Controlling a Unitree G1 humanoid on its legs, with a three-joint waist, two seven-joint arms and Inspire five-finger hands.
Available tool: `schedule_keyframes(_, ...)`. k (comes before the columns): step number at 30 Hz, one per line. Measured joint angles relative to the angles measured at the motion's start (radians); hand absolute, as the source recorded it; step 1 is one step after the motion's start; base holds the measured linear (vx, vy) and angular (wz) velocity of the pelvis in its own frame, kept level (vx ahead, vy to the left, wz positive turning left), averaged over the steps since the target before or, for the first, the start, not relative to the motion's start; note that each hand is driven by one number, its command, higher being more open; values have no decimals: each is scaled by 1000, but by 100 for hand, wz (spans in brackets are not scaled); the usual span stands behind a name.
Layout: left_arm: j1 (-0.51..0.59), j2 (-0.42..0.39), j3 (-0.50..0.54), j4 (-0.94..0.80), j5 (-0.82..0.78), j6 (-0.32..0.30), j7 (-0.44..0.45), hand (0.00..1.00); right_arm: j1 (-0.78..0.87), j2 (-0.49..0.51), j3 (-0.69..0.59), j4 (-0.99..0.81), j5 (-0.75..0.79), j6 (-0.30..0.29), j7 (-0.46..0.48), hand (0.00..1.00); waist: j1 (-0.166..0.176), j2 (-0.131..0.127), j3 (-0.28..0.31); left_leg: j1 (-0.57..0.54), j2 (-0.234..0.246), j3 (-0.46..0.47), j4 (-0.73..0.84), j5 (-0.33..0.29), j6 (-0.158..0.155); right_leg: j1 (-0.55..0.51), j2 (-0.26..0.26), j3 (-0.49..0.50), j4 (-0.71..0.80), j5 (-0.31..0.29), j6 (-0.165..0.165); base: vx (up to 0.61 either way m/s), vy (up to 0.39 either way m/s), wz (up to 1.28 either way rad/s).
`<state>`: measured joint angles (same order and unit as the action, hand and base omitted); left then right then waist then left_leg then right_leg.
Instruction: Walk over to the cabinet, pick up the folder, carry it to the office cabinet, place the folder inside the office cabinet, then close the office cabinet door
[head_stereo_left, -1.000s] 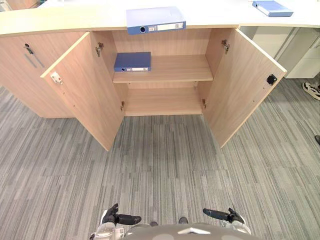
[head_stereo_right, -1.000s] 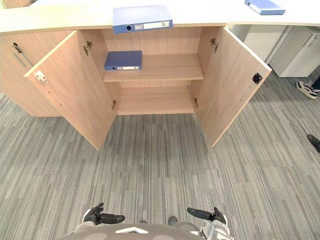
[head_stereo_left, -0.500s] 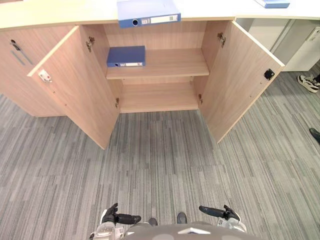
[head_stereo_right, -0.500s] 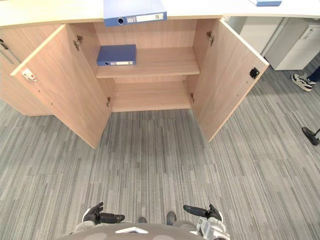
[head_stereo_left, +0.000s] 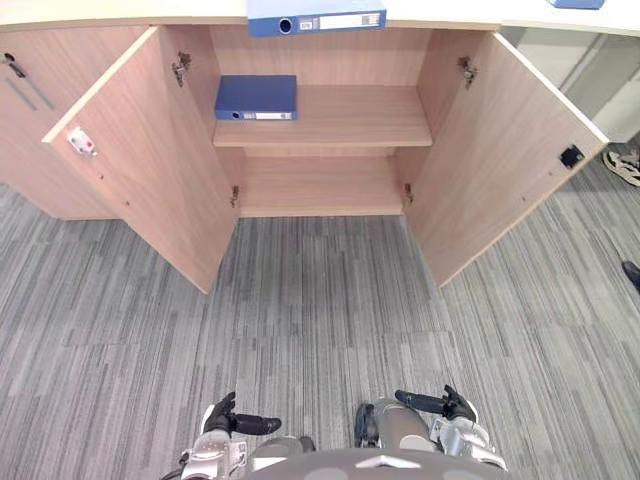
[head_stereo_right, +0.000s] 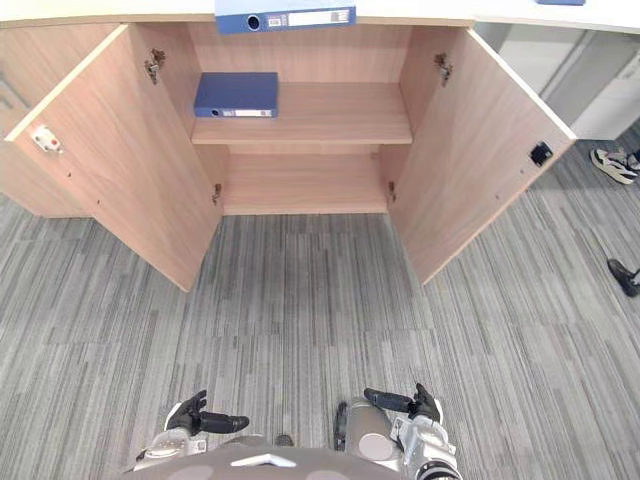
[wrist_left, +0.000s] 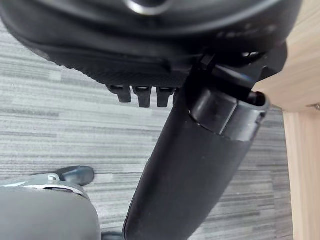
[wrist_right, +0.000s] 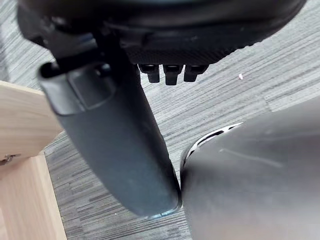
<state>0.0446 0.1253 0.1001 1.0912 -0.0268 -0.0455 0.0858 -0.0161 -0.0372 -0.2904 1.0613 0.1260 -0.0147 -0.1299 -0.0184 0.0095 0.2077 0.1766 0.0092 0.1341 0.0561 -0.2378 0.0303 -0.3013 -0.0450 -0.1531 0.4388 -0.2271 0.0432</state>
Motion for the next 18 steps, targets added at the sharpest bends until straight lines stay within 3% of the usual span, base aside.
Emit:
schedule_keyframes(1,1,3,-5,4,0,2,-6,100,0,0,0,2,1,0,0,100,-11,1,0,22,23,-35,-7,-19,-36,12,21,6,-89,145,-28,637,-299,78)
schedule_keyframes(2,-9,-5,-1,11,1,2,-5,100,-5,-6,-3,3,-1,-3,-1,100,-11,14,4,35,55,-44,-4,-20,-68,25,33,-27,-64,129,-63,609,-295,74)
schedule_keyframes(4,-24,-26,12,10,1,2,-8,100,-6,-9,-6,2,-3,-4,0,100,-9,21,9,35,63,-39,20,6,-113,43,30,-46,-46,88,-85,447,-231,42)
schedule_keyframes(5,-26,-48,41,5,1,2,-8,100,-5,-8,-6,1,-3,-3,0,100,-10,22,10,19,64,-38,109,14,-126,84,27,-56,-56,69,-91,513,-258,37)
schedule_keyframes(7,-27,-84,82,-12,5,2,-14,100,7,-3,1,-10,-3,1,-1,100,-13,17,12,-72,78,-36,382,18,-131,159,15,-65,-93,50,-91,405,-202,32)
schedule_keyframes(9,-30,-102,124,-54,1,-10,-23,100,19,-3,27,-32,-1,0,-1,100,-7,27,15,-271,168,24,813,13,-124,256,31,-63,-142,21,-103,371,-148,5)
schedule_keyframes(10,-29,-102,125,-65,0,-10,-22,100,19,-3,41,-33,-1,1,-1,100,0,28,15,-312,201,53,874,0,-115,284,35,-56,-155,17,-106,294,-67,-24)
schedule_keyframes(13,-34,-109,129,-89,0,-11,-21,100,20,9,41,-46,4,4,-3,100,20,20,18,-395,244,132,805,-34,-108,372,29,-11,-215,14,-106,266,24,-49)
schedule_keyframes(16,-43,-107,144,-89,0,-11,-20,100,24,22,33,-58,28,4,-8,100,23,7,19,-438,214,162,592,-28,-106,430,-4,19,-257,-1,-80,307,152,-43)
schedule_keyframes(17,-46,-108,144,-88,0,-11,-16,100,35,24,31,-67,33,4,-12,100,25,5,18,-446,186,159,454,12,-103,445,-20,27,-266,-14,-57,312,226,-31)
schedule_keyframes(18,-46,-109,145,-86,-1,-11,-9,100,39,24,29,-66,33,4,-13,100,27,7,15,-449,163,152,355,109,-70,461,-29,40,-277,-32,-26,325,247,-39)
